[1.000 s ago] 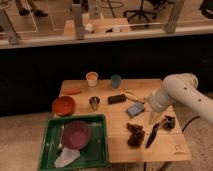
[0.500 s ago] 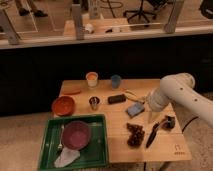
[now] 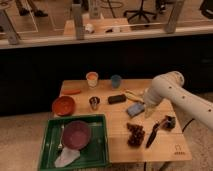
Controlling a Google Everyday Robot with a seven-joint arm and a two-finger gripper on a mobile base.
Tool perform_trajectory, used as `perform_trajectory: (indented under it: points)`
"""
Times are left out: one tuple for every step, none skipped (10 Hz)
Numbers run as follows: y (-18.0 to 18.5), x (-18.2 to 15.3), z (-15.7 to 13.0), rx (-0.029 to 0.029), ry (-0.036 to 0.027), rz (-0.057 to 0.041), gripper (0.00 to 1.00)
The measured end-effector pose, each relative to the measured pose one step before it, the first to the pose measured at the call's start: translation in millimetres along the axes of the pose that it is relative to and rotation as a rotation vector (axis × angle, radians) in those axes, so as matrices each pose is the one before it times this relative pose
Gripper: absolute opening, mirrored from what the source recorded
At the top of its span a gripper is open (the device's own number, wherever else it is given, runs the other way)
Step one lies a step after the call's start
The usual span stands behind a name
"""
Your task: Place sponge in tray
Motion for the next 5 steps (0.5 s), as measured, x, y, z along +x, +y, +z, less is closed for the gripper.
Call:
perform_trajectory:
  points:
    - [-3.77,0.63,12.29,-0.006,-0.00237,-0.01956,0.8]
    - [-2.76,4.29,14.98,-0.00973,-0.00092,-0.01862,0.8]
    - [-1.23,1.76,8.44,-0.00778,-0.00152,-0.00883,0.8]
    - [-0.71,1.81,14.24,-0.01531,-0.00113,-0.00874,0.8]
    - [-1.81,0.29,10.01,-0.01334,0.00053,-0.00766,0.8]
